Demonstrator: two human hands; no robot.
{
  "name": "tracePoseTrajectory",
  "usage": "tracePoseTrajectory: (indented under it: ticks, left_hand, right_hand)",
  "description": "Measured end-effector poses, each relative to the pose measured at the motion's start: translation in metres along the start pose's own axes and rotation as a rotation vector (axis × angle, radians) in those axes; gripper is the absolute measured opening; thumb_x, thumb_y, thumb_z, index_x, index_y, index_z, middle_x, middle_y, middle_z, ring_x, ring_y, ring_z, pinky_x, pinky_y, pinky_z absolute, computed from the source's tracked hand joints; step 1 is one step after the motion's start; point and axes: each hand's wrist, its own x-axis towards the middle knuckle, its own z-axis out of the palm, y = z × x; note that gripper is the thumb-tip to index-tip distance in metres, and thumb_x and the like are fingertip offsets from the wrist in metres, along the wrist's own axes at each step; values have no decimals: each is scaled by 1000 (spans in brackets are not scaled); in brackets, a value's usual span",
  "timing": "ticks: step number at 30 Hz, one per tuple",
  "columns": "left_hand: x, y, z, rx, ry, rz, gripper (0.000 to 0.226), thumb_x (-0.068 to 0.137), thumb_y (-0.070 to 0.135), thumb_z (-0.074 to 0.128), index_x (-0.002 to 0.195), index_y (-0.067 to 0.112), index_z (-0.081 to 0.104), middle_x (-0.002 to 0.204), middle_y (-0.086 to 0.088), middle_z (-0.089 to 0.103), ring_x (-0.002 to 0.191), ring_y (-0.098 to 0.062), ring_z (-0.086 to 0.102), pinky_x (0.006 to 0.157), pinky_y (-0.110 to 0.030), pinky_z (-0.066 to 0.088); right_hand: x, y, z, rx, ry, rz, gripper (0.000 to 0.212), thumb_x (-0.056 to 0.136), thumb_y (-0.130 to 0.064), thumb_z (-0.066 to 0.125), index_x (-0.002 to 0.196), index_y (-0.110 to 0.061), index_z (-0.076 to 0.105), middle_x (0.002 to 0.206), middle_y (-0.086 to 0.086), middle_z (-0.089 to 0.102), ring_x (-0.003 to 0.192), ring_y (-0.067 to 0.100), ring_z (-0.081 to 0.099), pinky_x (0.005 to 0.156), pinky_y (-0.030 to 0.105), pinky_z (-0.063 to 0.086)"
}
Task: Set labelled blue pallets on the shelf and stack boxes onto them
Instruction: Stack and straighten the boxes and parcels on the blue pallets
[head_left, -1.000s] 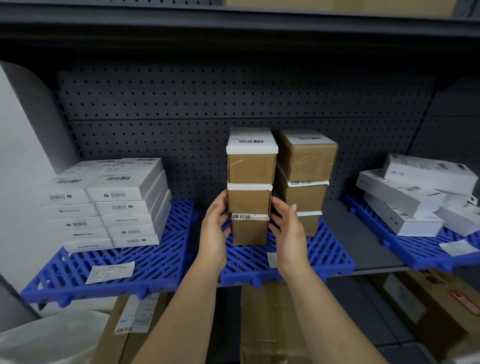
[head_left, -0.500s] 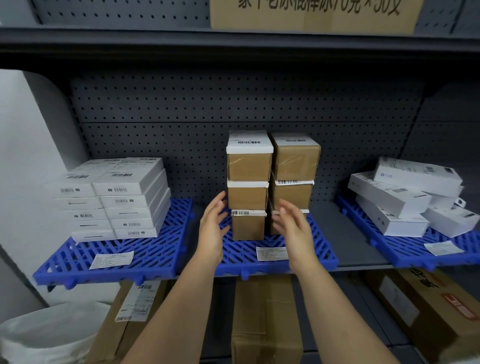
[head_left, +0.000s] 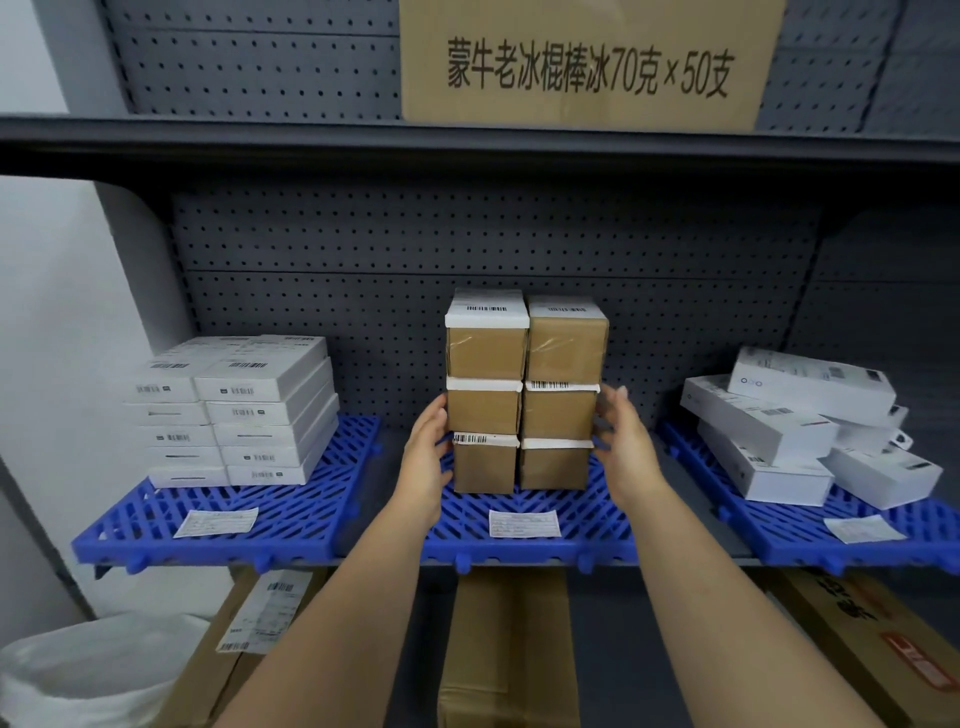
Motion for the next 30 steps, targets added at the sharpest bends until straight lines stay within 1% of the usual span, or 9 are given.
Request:
tracePoseTrajectory:
  ticks: [3, 5, 13, 16, 18, 22, 26, 28, 30]
  left_hand:
    - [3, -4, 3, -6, 22, -3, 31, 102, 41, 41, 130, 45, 52, 139, 6, 53, 129, -21, 45, 109, -56, 31]
    - [5, -5, 5, -9, 37, -3, 34, 101, 41, 42, 134, 43, 51, 139, 6, 53, 129, -21, 45, 107, -54, 34]
    - [10, -6, 5, 11, 68, -30, 33, 100, 44, 43, 132, 45, 51, 141, 5, 51, 129, -20, 45, 109, -56, 33]
    - [6, -2, 1, 33, 64, -27, 35, 99, 43, 44, 134, 43, 51, 140, 5, 52, 128, -21, 47, 106, -53, 37]
    - [2, 5, -2, 77, 79, -15, 32, 99, 39, 49, 130, 45, 52, 137, 5, 54, 126, -21, 48, 105, -53, 38]
    - [-2, 29, -3, 217, 88, 74, 41, 96, 22, 58, 135, 34, 51, 119, 9, 61, 118, -15, 52, 100, -41, 41]
    - [-1, 60, 2, 432, 90, 204, 58, 89, 22, 69, 142, 22, 45, 139, -4, 50, 130, -19, 45, 100, -29, 37]
    - [0, 77, 2, 605, 97, 264, 69, 85, 28, 73, 144, 25, 39, 143, -7, 44, 132, -22, 42, 102, -32, 37]
    - [-3, 96, 3, 764, 110, 328, 77, 81, 34, 75, 146, 28, 34, 144, -9, 42, 133, -27, 39, 107, -41, 37]
  right_hand:
    - [-2, -3, -1, 31, -42, 3, 48, 100, -54, 28, 136, -30, 51, 123, -4, 55, 102, 6, 53, 80, 29, 42]
    - [0, -4, -3, 27, -59, 5, 48, 100, -54, 28, 135, -30, 52, 122, -3, 56, 100, 4, 53, 75, 27, 42]
    - [15, 5, -11, 0, -80, -14, 45, 100, -52, 30, 130, -30, 56, 128, -2, 58, 111, 9, 54, 91, 35, 45]
    - [17, 9, -15, -26, -52, 1, 41, 98, -52, 39, 128, -32, 59, 129, -1, 59, 117, 16, 55, 102, 42, 43]
    - [14, 10, -21, -78, -17, -25, 38, 95, -46, 50, 129, -31, 58, 130, -5, 58, 121, 15, 53, 105, 42, 42]
    - [2, -11, -25, -232, 26, -204, 38, 91, -32, 64, 127, -27, 58, 127, -8, 58, 117, 10, 53, 101, 31, 43]
    - [-10, -50, -15, -475, 20, -370, 49, 87, -32, 69, 132, -25, 52, 130, -6, 52, 117, 12, 48, 97, 30, 42]
    - [-15, -65, -11, -584, 28, -413, 56, 85, -33, 71, 136, -24, 48, 133, -2, 50, 120, 17, 47, 98, 33, 42]
    - [-23, -79, -8, -689, 27, -442, 63, 82, -35, 73, 138, -26, 44, 136, 1, 48, 125, 21, 44, 102, 38, 41]
